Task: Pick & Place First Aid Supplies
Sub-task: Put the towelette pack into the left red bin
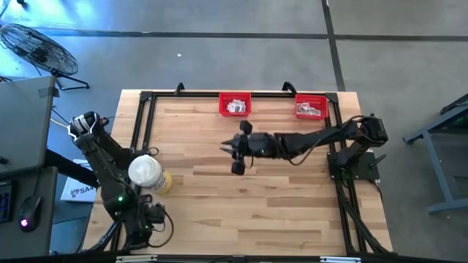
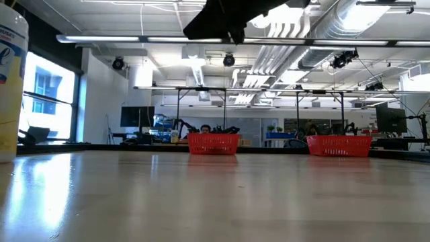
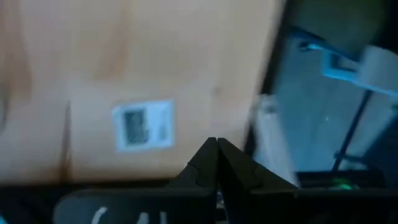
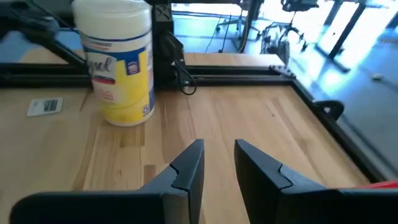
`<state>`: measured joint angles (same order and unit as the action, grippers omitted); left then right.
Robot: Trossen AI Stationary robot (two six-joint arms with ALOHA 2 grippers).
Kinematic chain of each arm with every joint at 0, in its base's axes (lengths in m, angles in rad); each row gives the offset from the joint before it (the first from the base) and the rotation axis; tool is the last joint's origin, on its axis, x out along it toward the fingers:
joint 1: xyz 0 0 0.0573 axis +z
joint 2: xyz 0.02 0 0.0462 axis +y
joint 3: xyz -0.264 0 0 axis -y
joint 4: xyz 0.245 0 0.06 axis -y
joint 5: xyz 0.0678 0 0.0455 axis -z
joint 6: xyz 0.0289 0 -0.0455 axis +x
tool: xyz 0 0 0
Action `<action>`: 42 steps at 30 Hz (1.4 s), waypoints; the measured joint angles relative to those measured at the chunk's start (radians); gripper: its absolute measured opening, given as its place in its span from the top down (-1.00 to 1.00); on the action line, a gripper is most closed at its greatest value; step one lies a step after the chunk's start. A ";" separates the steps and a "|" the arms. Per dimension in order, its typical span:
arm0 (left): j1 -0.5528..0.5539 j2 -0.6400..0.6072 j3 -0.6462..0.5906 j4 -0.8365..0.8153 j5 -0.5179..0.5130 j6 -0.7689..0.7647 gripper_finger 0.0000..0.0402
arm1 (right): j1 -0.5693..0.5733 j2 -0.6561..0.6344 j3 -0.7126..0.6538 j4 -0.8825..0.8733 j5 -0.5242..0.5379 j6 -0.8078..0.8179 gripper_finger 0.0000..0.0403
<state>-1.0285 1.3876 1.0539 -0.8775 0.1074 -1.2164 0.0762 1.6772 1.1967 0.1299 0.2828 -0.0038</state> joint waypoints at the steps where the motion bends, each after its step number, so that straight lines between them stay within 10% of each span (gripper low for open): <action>1: -0.012 0.002 -0.029 0.005 0.007 -0.046 1.00 | 0.019 0.000 0.000 0.001 0.032 -0.003 0.59; 20: -0.018 0.276 -0.169 0.202 0.097 -0.055 1.00 | 0.164 0.021 -0.001 -0.036 0.088 0.028 0.59; 30: 0.033 0.310 -0.160 0.350 -0.393 0.280 1.00 | 0.160 0.068 -0.001 -0.028 -0.015 0.014 0.59; 42: 0.370 0.429 -0.162 0.605 -0.647 0.806 1.00 | 0.192 0.230 -0.001 -0.028 -0.115 -0.063 0.59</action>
<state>-0.6589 1.8165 0.8918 -0.2723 -0.5398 -0.4102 0.2681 1.9067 1.1961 0.1017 0.1675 -0.0670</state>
